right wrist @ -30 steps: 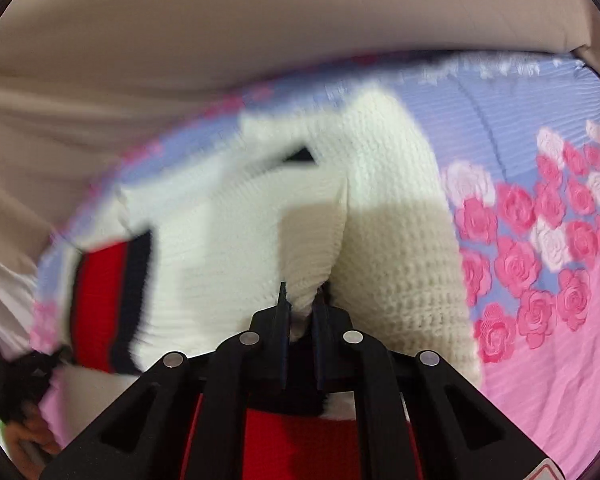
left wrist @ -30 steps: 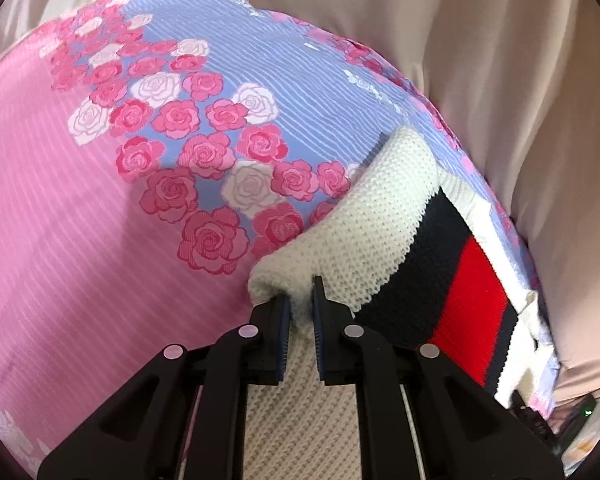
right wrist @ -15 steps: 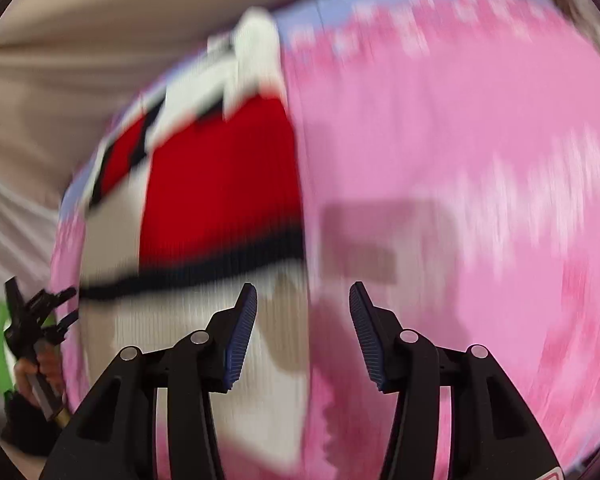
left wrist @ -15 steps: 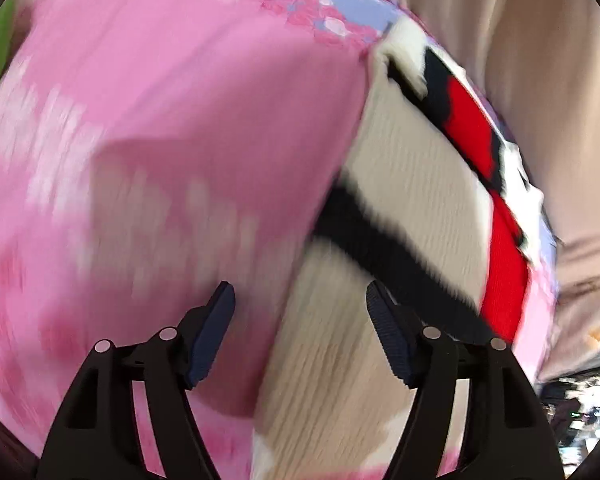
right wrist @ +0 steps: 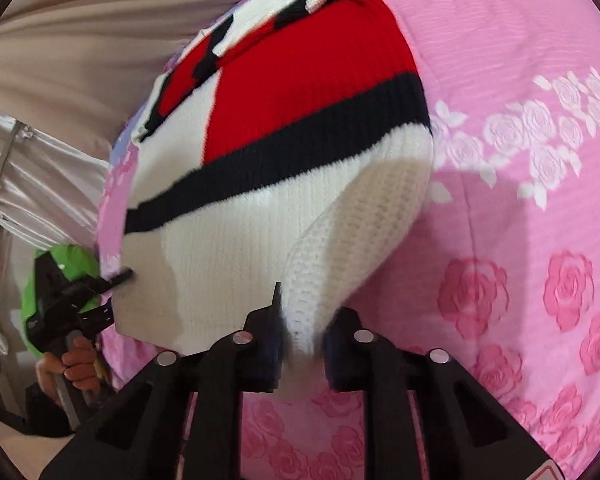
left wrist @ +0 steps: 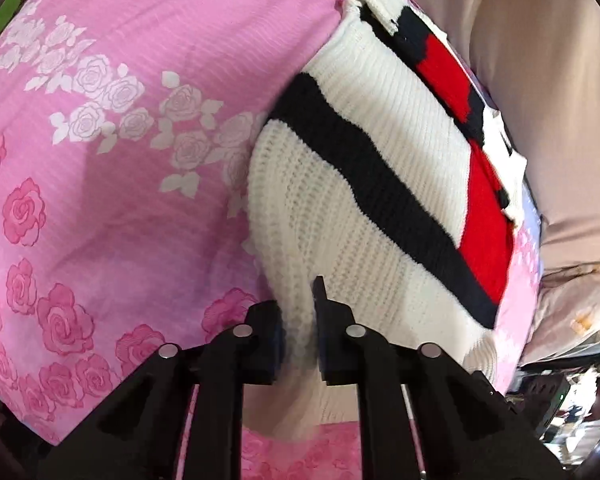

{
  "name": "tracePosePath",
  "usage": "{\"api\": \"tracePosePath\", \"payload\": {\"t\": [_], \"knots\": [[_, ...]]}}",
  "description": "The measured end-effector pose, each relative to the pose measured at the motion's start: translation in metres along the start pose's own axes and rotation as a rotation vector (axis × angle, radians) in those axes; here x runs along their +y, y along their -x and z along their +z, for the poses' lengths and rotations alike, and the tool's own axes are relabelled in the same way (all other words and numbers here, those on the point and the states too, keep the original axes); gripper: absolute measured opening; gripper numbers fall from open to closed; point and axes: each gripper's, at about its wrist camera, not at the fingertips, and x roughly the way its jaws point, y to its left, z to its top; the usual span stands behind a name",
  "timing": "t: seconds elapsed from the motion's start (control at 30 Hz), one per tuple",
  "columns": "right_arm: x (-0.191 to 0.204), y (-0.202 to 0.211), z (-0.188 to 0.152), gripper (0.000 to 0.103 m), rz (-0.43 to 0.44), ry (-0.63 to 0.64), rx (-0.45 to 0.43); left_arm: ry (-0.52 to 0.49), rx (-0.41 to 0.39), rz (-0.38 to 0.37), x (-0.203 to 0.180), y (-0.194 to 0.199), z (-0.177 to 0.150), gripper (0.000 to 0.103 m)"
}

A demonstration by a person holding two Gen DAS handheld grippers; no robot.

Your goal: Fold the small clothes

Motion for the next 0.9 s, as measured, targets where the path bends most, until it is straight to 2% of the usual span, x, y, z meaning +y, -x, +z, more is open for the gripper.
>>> {"api": "tracePosePath", "payload": {"t": [0.13,0.23,0.3,0.4,0.47,0.57,0.67,0.77,0.8,0.9], "knots": [[0.012,0.044,0.002,0.011,0.005,0.06,-0.093,-0.03,-0.02,-0.035,-0.006,0.031,-0.013,0.008],[0.008,0.08,-0.008,0.01,-0.034,0.092,-0.103,-0.094,0.037,-0.036,-0.006,0.046,-0.038,0.007],[0.001,0.092,-0.021,0.01,-0.079,0.106,-0.068,-0.129,0.108,-0.026,-0.006,0.046,-0.06,0.006],[-0.016,0.097,-0.054,0.01,-0.134,0.093,0.037,-0.194,0.224,0.021,-0.002,0.038,-0.101,0.006],[-0.029,0.097,-0.082,0.01,-0.158,0.069,0.115,-0.184,0.292,0.029,0.008,0.04,-0.123,0.006],[-0.033,0.102,-0.113,0.009,-0.157,0.059,0.21,-0.184,0.314,0.016,0.01,0.059,-0.128,0.006],[-0.022,0.113,-0.109,0.009,-0.132,0.075,0.211,-0.183,0.23,-0.029,-0.008,0.077,-0.1,0.006],[-0.004,0.128,-0.05,0.009,-0.059,0.087,0.038,-0.156,0.086,-0.1,-0.036,0.076,-0.045,0.006],[0.0,0.131,-0.034,0.009,-0.04,0.091,-0.011,-0.158,0.023,-0.107,-0.048,0.073,-0.022,0.006],[0.014,0.131,0.031,0.009,0.025,0.102,-0.21,-0.146,-0.088,-0.116,-0.069,0.06,0.03,0.006]]}}
